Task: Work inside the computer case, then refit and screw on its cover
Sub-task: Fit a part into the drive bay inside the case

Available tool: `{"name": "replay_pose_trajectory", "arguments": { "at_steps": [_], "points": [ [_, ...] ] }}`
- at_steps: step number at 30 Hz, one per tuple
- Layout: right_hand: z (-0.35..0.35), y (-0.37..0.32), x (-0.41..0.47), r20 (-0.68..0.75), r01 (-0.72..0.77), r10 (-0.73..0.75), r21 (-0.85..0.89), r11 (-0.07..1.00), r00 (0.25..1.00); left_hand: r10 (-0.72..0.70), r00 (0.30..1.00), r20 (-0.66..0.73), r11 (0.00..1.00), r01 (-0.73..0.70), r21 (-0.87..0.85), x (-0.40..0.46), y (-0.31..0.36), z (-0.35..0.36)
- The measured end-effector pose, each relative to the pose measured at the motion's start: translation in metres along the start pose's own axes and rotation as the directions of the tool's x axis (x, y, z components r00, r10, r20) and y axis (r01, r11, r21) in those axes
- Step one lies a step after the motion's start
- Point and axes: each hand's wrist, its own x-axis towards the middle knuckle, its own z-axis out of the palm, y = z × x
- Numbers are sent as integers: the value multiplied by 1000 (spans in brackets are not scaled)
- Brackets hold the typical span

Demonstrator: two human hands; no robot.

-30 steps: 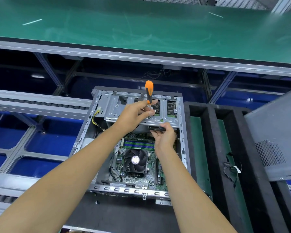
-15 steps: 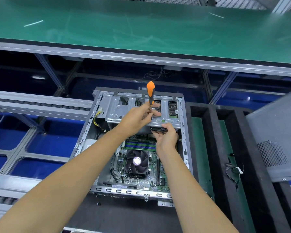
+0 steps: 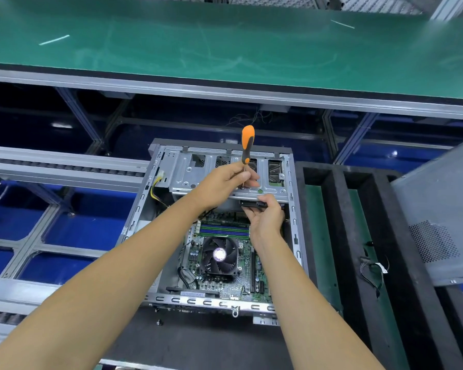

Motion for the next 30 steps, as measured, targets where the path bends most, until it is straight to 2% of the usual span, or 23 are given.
{"name": "replay_pose_trajectory", "arguments": {
  "at_steps": [4,11,16,21,24,27,30],
  "points": [
    [0,-1,-2,-5,-5,5,5,1000,1000,42,999,-34,964,-31,265,6,-7,-7],
    [0,-2,-2,-15,-17,17,4,1000,1000,106,991,-76,975,-89,203,3,-8,-4],
    [-1,0,1,-20,-25,24,-9,1000,1000,177,968,-177,951,-122,286,0,-13,-1],
    [-1,1,4,-26,-29,29,-10,1000,999,334,916,-221,907,-249,339,-4,-18,4],
    [-1,1,4,-26,-24,24,-1,1000,999,320,919,-231,910,-231,344,-4,-20,4],
    [-1,1,3,-22,-23,23,-4,1000,1000,237,937,-257,931,-144,334,-3,-26,5],
    [-1,1,3,-22,-22,22,-2,1000,1000,201,956,-213,918,-108,381,-4,-24,8]
  ]
}}
